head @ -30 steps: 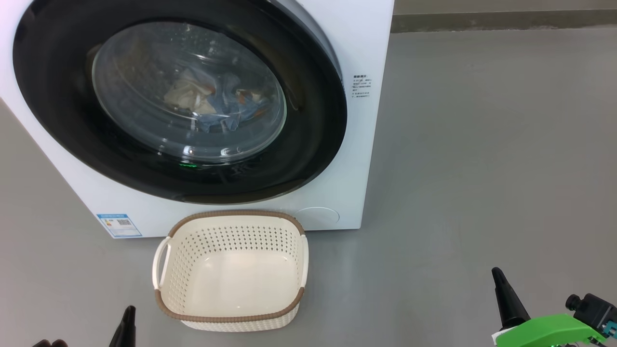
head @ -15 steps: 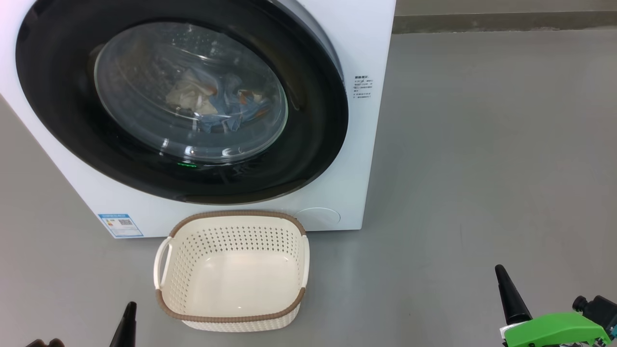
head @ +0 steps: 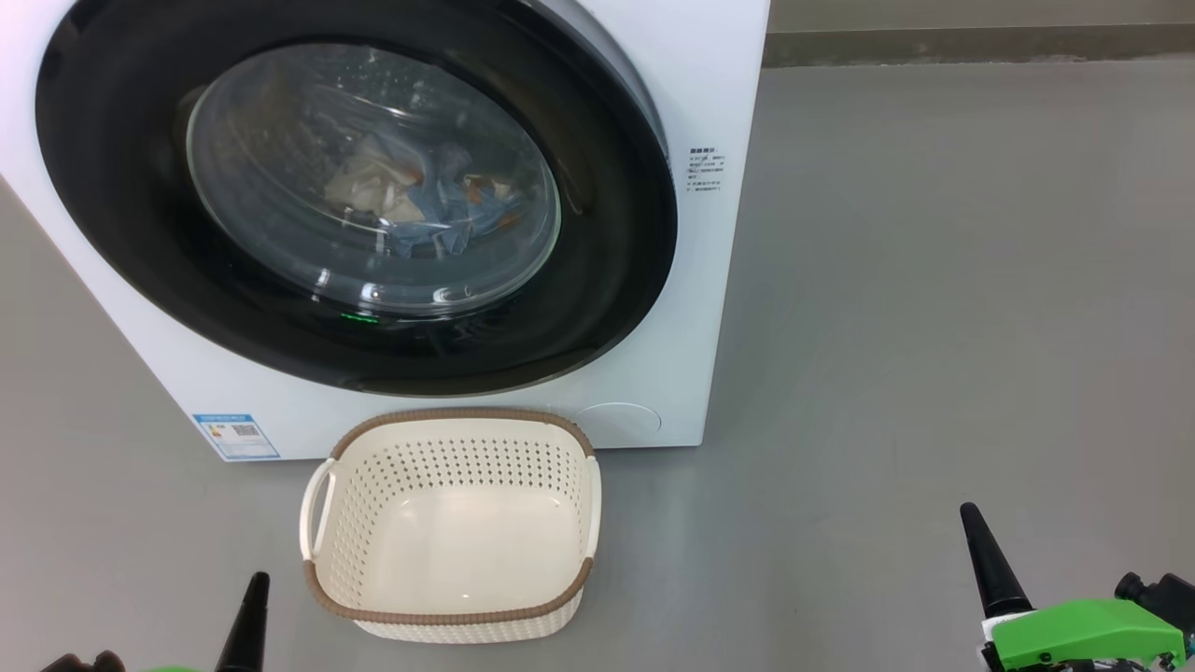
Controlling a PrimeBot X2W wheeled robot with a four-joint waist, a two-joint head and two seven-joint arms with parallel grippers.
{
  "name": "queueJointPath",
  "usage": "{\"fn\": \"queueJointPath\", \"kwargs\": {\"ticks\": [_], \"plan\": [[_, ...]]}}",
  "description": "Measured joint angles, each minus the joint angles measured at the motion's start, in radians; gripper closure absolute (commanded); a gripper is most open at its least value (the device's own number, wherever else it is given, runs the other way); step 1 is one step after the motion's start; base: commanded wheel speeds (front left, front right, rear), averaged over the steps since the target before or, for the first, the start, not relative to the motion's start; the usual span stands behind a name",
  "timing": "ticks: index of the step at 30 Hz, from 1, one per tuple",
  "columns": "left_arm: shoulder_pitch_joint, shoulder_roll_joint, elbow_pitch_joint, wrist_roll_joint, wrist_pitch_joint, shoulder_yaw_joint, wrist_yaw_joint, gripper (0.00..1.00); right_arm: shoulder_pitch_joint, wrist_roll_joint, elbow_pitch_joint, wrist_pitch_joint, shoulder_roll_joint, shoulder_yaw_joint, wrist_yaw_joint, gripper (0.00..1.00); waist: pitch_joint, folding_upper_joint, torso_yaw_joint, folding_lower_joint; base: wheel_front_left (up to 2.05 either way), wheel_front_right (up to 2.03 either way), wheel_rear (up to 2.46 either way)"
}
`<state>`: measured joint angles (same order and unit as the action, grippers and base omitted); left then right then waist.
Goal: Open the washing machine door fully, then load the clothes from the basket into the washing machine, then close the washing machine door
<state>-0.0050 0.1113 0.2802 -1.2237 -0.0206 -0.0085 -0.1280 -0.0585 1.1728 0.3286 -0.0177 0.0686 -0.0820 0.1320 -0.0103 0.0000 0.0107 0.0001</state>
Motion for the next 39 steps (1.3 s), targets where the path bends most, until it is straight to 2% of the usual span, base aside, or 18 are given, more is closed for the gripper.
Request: {"fn": "queueJointPath", "kwargs": {"ticks": [39], "plan": [[-0.051,-0.063,-0.006,-0.342,0.115,0.075,0.0,1.0,-0.003,0.387,-0.048,0.114,-0.018,-0.047,-0.003,1.0,0.007,0.0,-0.01,0.0,0.0,0.0,0.0]]}}
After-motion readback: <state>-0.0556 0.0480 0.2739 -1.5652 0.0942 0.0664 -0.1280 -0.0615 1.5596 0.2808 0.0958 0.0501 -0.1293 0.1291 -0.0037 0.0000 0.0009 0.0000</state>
